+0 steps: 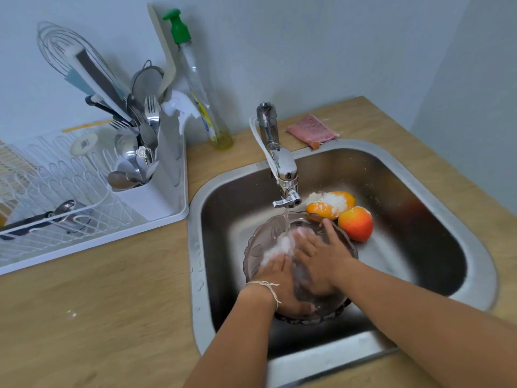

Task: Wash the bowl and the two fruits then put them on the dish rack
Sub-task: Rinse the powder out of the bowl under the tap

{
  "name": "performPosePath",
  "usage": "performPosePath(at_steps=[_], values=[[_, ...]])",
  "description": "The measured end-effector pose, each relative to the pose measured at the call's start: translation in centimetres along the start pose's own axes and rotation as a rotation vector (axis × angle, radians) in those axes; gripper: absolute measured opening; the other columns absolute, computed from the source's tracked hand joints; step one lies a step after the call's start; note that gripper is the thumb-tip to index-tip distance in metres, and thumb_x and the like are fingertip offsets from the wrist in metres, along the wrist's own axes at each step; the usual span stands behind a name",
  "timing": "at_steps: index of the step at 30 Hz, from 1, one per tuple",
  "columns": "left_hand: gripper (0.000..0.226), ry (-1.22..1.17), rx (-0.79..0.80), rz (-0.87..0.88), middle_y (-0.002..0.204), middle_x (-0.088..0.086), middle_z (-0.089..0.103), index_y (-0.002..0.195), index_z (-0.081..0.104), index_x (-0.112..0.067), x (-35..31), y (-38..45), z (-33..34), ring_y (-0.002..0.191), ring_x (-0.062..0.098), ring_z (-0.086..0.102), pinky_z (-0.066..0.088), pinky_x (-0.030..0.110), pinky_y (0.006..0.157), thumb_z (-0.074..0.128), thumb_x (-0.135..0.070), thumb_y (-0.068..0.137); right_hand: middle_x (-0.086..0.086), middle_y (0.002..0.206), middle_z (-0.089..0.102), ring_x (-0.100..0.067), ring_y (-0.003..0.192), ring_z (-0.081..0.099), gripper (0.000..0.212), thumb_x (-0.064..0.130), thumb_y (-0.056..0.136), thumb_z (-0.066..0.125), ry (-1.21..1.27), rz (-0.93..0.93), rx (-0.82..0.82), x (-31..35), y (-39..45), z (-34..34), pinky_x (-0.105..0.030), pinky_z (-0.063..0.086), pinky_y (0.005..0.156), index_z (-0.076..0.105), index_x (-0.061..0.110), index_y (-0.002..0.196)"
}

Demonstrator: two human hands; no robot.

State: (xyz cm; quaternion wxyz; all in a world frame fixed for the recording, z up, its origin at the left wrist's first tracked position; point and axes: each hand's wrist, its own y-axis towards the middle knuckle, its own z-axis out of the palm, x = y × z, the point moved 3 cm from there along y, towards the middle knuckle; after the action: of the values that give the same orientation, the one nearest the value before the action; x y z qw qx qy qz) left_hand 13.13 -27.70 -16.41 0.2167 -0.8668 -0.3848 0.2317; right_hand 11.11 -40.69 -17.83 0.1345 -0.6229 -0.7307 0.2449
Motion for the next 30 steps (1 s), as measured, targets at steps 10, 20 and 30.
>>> performPosePath(at_steps=[10,20,30], values=[[0.127,0.228,-0.115,-0.102,0.162,0.016,-0.026,0.154,-0.018,-0.006,0.2,1.9,0.4,0.150,0.031,-0.024,-0.011,0.044,0.121,0.050,-0.081,0.078,-0.002,0.167,-0.017,-0.022,0.155,-0.010,0.092,0.048,0.097,0.050,0.108,0.002,0.151,-0.5,-2.3,0.6,-0.042,-0.004,0.125,-0.013,0.020,0.159],[0.117,0.184,-0.088,-0.129,0.162,0.014,-0.026,0.155,-0.016,-0.005,0.8,2.2,0.6,0.151,0.029,-0.022,-0.007,0.040,0.123,0.046,-0.075,0.085,-0.005,0.167,-0.018,-0.024,0.154,-0.015,0.097,0.067,0.092,0.042,0.140,-0.030,0.085,-1.2,-2.0,0.7,-0.043,-0.007,0.123,-0.013,0.022,0.159],[0.134,0.219,-0.108,-0.172,0.162,0.013,-0.026,0.156,-0.013,-0.007,0.9,1.1,0.4,0.150,0.030,-0.025,-0.011,0.042,0.122,0.050,-0.088,0.069,-0.011,0.166,-0.019,-0.030,0.154,-0.012,0.099,0.065,0.090,0.051,0.181,-0.017,0.152,-0.8,-2.0,1.0,-0.042,-0.006,0.123,-0.014,0.033,0.157]])
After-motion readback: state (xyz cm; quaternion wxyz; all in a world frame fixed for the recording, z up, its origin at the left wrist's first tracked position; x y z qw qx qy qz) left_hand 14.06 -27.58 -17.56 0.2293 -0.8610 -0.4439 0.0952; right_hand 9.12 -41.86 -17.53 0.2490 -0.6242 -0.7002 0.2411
